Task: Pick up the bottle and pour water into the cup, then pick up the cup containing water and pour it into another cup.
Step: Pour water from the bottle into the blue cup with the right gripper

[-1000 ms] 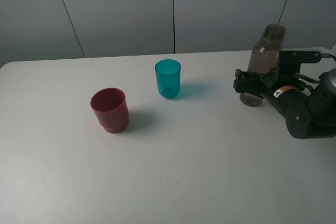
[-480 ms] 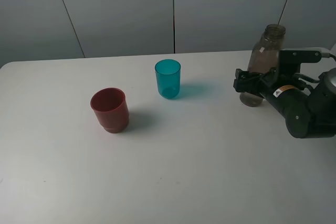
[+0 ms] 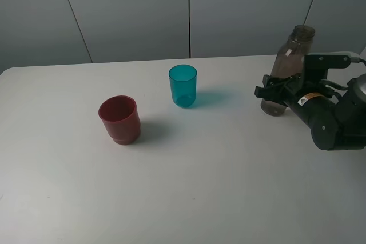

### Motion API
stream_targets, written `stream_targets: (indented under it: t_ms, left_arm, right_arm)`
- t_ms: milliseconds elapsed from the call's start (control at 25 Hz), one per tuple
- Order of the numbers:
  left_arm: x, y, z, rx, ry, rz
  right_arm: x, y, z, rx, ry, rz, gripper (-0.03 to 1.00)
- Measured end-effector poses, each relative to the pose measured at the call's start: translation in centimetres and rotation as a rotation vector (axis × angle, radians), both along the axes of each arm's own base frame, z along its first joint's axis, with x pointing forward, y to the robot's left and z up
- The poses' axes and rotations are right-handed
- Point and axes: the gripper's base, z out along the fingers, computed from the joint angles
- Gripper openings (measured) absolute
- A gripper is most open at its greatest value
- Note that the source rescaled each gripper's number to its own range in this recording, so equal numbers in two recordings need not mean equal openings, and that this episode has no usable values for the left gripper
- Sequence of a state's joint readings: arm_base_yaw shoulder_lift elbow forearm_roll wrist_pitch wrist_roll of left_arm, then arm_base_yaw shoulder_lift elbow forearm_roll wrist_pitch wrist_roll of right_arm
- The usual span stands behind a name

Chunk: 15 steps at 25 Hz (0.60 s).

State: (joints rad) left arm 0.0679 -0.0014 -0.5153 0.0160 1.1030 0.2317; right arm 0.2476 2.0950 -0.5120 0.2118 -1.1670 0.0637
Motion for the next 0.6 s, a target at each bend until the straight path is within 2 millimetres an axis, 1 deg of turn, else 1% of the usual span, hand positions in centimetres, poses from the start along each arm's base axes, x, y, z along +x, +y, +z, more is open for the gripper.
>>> stream_targets:
  t_ms: [120, 240, 400, 520, 600]
  left_arm:
    - [0.0, 0.0, 0.0, 0.0, 0.0, 0.0]
    - [0.0, 0.0, 0.0, 0.0, 0.0, 0.0]
    - [0.0, 0.0, 0.0, 0.0, 0.0, 0.0]
    - [0.0, 0.0, 0.0, 0.0, 0.0, 0.0]
    - [0.0, 0.0, 0.0, 0.0, 0.0, 0.0]
  right_arm:
    - [0.0, 0.1, 0.1, 0.001, 0.006, 0.01, 0.0]
    - [0.0, 0.3, 1.1, 0.008, 0.039, 0.03, 0.0]
    - [0.4, 0.7, 4.1, 0.0, 0.028, 0.063, 0.0]
    - [1.7, 1.3, 6.4, -0.024, 0.04, 0.107, 0.0]
    - [2.5, 1.7, 7.4, -0.035, 0.063, 0.134, 0.0]
